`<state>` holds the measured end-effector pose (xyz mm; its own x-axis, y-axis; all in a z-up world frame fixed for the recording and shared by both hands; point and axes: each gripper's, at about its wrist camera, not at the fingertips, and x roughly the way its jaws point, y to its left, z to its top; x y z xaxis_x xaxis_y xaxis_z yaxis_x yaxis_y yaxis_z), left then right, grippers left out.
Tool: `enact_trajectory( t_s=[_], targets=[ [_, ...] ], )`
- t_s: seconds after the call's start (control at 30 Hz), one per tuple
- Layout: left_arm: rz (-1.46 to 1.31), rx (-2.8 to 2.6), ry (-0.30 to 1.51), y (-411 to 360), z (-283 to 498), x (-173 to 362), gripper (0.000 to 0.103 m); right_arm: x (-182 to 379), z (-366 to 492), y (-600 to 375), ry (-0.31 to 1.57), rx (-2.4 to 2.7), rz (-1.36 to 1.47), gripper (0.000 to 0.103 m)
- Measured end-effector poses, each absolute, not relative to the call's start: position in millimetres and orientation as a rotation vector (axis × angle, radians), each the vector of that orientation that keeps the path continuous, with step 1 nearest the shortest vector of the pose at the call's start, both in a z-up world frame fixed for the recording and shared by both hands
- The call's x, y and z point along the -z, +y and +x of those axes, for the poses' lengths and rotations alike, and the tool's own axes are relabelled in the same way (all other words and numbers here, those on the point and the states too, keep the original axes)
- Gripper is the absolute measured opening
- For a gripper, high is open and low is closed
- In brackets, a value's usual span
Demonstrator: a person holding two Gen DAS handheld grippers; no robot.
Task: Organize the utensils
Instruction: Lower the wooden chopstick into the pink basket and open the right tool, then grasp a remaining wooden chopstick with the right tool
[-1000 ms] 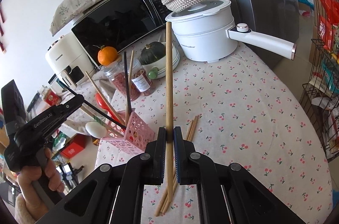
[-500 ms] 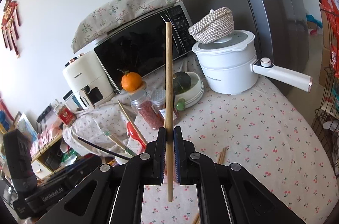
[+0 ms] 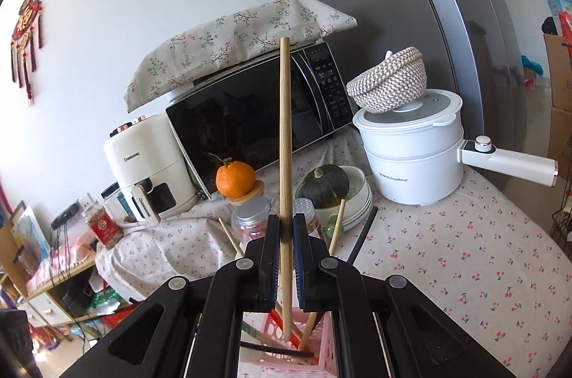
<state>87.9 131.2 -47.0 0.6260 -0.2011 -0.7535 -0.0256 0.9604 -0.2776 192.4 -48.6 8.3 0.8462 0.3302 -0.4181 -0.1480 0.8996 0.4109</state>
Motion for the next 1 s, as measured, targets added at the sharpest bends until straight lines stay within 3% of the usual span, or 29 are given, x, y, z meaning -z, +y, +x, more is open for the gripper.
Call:
enact_trajectory(
  t_s=[0.3,0.47,0.6,0.77,1.0],
  targets=[
    [-0.256,0.098,0.922,134,90,54,0.070,27,209,-28,0.595,-0.279,0.386,0.009],
    [-0.245,0.104,0.921,129,90,55,0.076,18,204,-38,0.610,-0.313,0.409,0.034],
    [-0.267,0.121,0.944,124,91,60,0.078,-3,191,-58,0.595,-0.327,0.420,0.043],
    [-0.260,0.137,0.971,111,92,66,0.080,-23,170,-89,0.601,-0.328,0.395,0.061],
    [-0.217,0.152,1.013,86,95,77,0.083,-6,160,-125,0.708,-0.259,0.318,0.073]
  ],
)
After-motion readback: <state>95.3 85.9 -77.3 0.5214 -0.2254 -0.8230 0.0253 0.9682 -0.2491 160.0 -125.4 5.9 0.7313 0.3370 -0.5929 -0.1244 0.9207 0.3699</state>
